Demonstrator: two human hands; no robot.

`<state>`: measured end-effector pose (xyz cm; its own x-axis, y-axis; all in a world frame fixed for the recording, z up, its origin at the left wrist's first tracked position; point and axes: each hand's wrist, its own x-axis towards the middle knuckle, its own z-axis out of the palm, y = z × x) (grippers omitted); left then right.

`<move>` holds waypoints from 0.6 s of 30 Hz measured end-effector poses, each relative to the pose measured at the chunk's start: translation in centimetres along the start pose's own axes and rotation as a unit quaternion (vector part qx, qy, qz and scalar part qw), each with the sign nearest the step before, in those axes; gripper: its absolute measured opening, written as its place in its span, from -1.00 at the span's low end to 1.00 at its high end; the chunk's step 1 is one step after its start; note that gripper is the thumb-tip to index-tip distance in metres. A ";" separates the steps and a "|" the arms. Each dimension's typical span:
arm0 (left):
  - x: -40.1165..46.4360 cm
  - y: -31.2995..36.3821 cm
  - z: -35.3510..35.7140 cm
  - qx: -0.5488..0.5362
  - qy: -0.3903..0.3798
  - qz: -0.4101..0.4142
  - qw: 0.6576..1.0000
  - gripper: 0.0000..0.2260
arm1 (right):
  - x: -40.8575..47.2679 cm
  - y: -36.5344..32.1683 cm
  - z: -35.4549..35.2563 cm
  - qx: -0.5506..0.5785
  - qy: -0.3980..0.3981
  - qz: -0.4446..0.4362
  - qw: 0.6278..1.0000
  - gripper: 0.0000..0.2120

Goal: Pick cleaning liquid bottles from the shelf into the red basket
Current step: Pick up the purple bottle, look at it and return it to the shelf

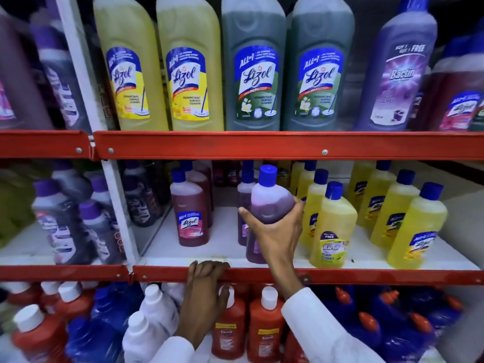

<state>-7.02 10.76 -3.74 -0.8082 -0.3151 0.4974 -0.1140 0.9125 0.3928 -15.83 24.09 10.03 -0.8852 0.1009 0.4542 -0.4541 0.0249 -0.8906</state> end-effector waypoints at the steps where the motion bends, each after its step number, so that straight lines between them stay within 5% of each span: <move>1: 0.0 0.2 0.0 -0.006 -0.002 -0.003 1.000 -0.62 | 0.2 0.3 0.2 -0.006 0.001 0.004 1.000 -0.12; 18: 0.2 0.0 0.4 -0.040 0.005 -0.006 0.999 -0.60 | -0.3 5.0 3.6 -0.067 -0.027 0.017 0.997 -0.05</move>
<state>-7.42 10.80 -3.92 -0.8008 -0.3293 0.5003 -0.0767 0.8848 0.4596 -18.21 20.56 5.48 -0.9053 0.0500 0.4218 -0.4100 0.1565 -0.8986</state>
